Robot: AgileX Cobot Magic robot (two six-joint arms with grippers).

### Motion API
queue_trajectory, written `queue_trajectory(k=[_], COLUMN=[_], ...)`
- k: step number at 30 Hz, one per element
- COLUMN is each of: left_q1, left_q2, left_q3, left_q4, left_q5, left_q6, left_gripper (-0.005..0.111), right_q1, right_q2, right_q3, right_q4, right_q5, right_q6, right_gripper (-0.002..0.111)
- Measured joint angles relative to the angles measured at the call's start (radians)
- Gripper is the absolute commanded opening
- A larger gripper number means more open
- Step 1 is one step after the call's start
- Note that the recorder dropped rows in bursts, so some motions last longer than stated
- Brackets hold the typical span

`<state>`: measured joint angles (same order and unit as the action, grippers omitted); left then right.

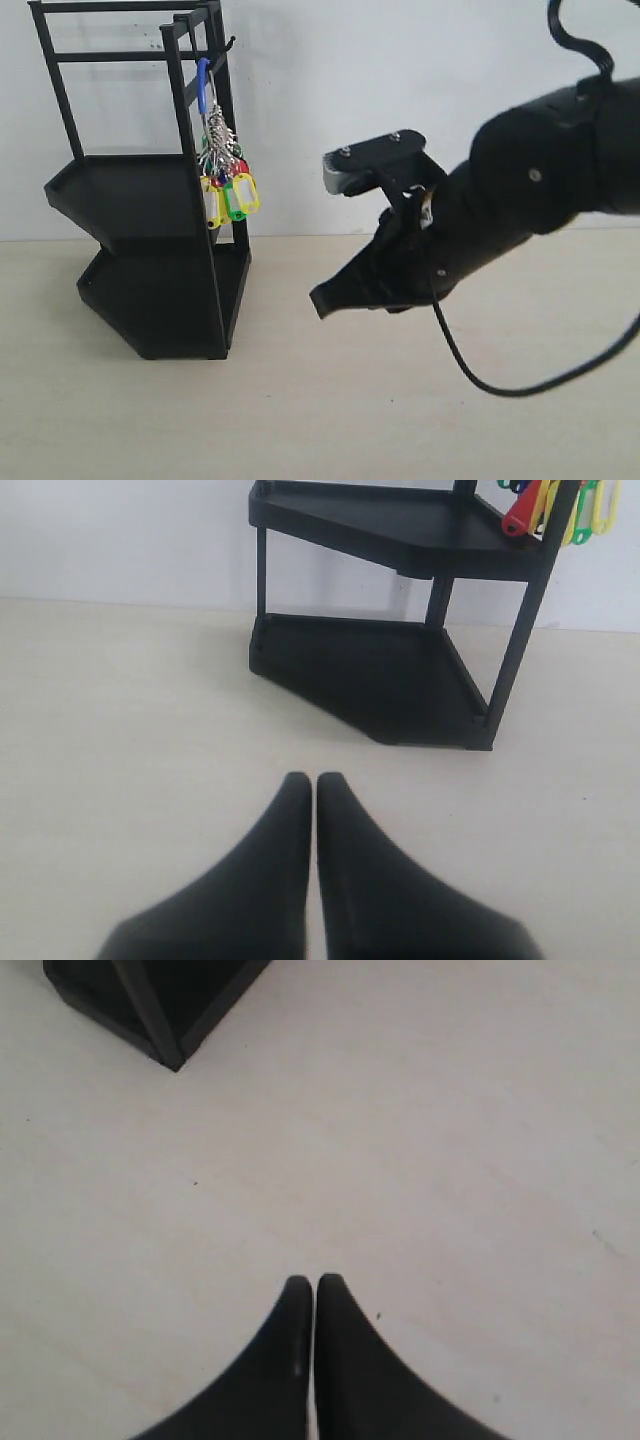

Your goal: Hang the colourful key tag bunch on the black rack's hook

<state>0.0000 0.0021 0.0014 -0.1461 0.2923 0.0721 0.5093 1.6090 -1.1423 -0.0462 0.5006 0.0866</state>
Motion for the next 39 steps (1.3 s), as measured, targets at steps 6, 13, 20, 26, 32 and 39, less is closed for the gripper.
queue_trajectory(k=[6,13,20,26,32,39], left_q1=[0.000,0.000,0.000,0.000,0.000,0.000], left_q2=[0.000,0.000,0.000,0.000,0.000,0.000], left_q3=[0.000,0.000,0.000,0.000,0.000,0.000], left_q4=[0.000,0.000,0.000,0.000,0.000,0.000], left_q5=[0.000,0.000,0.000,0.000,0.000,0.000], left_q6=[0.000,0.000,0.000,0.000,0.000,0.000], left_gripper=[0.004,0.004,0.004,0.004,0.004,0.004], right_q1=[0.000,0.000,0.000,0.000,0.000,0.000], right_q2=[-0.075,-0.086,-0.086,-0.086,-0.089,-0.208], right_q3=[0.213,0.346,0.360,0.360,0.360,0.372], right_q4=[0.074,0.134,0.142,0.142,0.142,0.142], right_q5=[-0.138,-0.105,-0.076,-0.095,-0.116,-0.265], right_q6=[0.025,0.061,0.067,0.070,0.072,0.086], right_gripper=[0.000,0.000,0.000,0.000,0.000,0.000])
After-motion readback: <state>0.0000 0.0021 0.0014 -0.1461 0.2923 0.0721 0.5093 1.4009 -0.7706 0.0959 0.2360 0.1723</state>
